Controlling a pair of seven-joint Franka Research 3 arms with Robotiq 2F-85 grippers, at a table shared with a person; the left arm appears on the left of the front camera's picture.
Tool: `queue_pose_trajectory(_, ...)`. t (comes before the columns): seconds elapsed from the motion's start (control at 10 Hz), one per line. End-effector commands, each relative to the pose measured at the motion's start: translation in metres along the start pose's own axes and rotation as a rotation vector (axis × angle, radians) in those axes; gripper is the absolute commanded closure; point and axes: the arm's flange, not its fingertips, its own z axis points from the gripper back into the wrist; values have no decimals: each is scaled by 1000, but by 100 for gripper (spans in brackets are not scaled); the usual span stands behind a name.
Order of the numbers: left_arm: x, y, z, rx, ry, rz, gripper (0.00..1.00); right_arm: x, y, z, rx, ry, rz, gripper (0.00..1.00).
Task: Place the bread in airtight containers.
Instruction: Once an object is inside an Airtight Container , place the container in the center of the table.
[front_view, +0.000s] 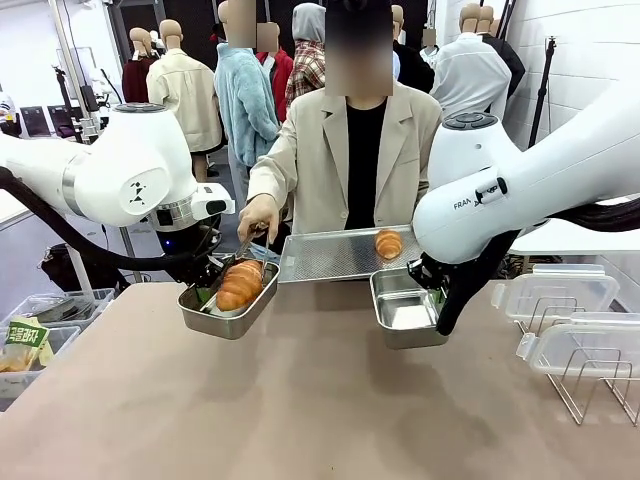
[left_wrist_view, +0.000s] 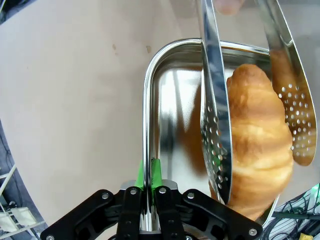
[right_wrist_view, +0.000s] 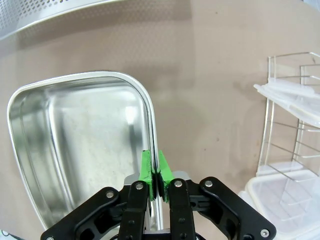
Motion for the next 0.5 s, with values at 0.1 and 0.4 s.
queue_pose_trajectory(0.1, 0, 3, 3, -5, -26, -17, 100, 1, 0, 2, 12, -20, 0, 100)
queue_pose_trajectory(0.4, 0, 3, 3, -5, -26, -17, 100, 1, 0, 2, 12, -20, 0, 100)
